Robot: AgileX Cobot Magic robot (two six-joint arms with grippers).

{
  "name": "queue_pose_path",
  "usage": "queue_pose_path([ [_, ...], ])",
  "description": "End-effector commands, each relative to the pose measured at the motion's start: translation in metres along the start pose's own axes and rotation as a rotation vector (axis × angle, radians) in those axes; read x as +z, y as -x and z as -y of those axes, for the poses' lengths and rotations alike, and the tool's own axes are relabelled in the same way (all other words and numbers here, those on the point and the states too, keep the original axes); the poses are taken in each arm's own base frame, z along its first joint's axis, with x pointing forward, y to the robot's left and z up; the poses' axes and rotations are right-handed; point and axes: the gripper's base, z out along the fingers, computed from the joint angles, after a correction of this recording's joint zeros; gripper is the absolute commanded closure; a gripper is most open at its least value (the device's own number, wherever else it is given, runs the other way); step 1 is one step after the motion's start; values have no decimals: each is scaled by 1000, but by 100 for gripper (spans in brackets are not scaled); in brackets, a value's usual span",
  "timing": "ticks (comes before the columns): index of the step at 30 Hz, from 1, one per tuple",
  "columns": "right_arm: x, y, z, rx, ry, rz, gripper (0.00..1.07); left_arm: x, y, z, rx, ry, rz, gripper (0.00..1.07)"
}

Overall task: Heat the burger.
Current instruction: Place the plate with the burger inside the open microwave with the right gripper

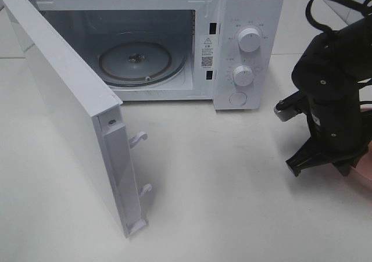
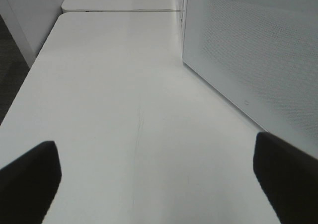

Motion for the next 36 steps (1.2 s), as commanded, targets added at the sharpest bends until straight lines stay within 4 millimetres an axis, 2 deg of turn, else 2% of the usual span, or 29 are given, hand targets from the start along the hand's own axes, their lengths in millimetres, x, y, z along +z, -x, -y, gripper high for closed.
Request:
queue_pose_path([
  [1,-8,-5,10,-10,-73,0,107,-2,-1,0,-2,-5,27,9],
  [5,-25,-12,9,-32,-110,21,107,-2,-1,0,-2,-5,27,9],
  [16,-35,-25,-2,-94,-135,37,107,-2,-1,0,-2,-5,27,9],
  [18,-40,-37,-6,-118,-139,58,107,-2,-1,0,-2,-5,27,9],
  [21,-41,-40,-7,-126,-141,63,107,-2,-1,0,-2,-5,27,9],
  [26,-51,-59,-13,-174,-154,100,107,-2,-1,0,-2,-5,27,9],
  [36,-66,-81,-21,-234,-167,160,107,-2,-1,0,-2,-5,27,9],
])
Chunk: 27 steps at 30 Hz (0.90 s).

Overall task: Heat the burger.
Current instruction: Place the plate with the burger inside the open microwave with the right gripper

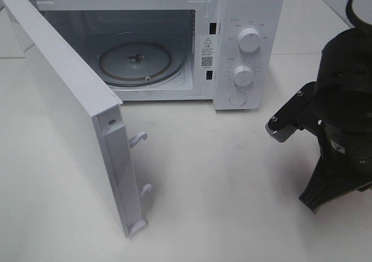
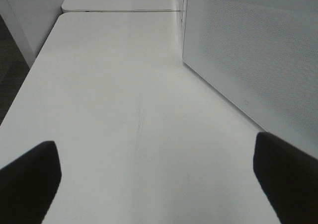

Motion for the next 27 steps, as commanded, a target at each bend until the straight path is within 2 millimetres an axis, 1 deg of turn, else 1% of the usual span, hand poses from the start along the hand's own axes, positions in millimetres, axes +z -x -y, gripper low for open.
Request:
queue_pose_path([
  [1,-5,-7,5,-20,-76,-7,107,-2,-1,0,-2,-5,27,9],
  [15,-32,-21,-13,-120,-103,90,107,-2,-1,0,-2,-5,27,9],
  [27,-47,-30,-27,-206,-118,146,107,-2,-1,0,-2,-5,27,9],
])
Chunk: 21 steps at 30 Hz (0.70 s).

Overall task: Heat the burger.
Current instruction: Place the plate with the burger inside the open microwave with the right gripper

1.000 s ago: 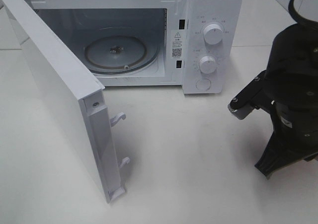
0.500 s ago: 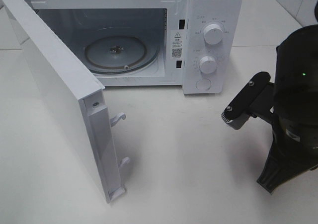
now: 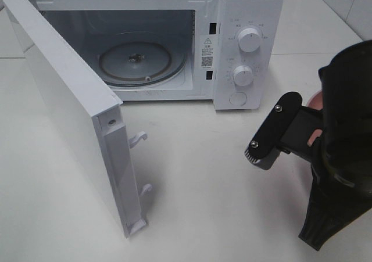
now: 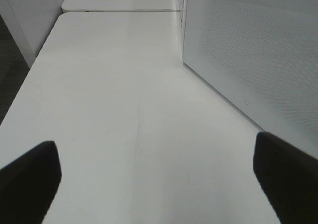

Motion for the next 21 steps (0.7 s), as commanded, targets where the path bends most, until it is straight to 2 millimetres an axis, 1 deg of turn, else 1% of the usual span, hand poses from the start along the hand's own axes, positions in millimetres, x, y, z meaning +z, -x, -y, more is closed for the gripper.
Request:
queue_pose_path([
  [1,-8,-5,0,-46,-75,24,107,-2,-1,0,-2,-5,27,9],
  [2,-12,-7,-2,-72,-83,32,107,-2,-1,0,-2,-5,27,9],
  [8,-18,-9,-9,-120,-83,63,107,-2,-1,0,-2,-5,27,9],
  [10,-24,-11,-15,-179,-85,95,107,-2,-1,0,-2,-5,27,9],
  [13,-26,-12,-16,-198,-86,100,107,-2,-1,0,-2,-5,27,9],
  [15,-29,-13,-22,-261,-89,124,107,-2,-1,0,-2,-5,27,9],
  [21,-30,-12,-24,-308,-90,135,107,-2,-1,0,-2,-5,27,9],
])
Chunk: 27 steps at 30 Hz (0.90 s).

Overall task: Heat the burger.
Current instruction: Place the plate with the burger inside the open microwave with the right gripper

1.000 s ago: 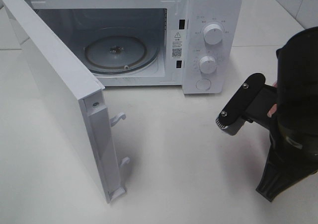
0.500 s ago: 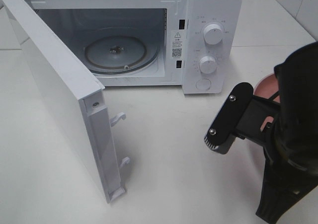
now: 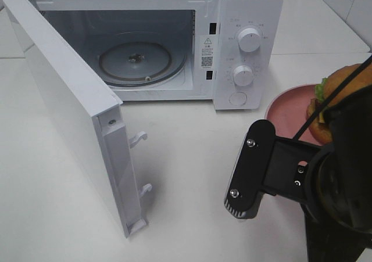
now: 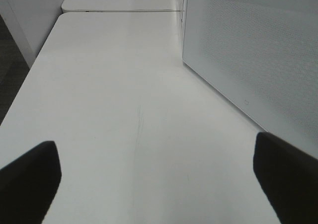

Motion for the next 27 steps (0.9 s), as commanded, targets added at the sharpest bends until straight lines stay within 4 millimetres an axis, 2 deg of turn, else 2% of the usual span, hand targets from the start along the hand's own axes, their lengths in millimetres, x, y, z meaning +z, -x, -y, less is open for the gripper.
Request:
queue_pose_path([
  [1,-1,-2,6,-62,-72,2,107,-2,-1,0,-2,-5,27,9],
  [8,-1,7,6,-172,-78,98,106,-2,-1,0,-2,-5,27,9],
  [27,-2,16,2,-376,-67,194,107,-2,-1,0,-2,-5,27,9],
])
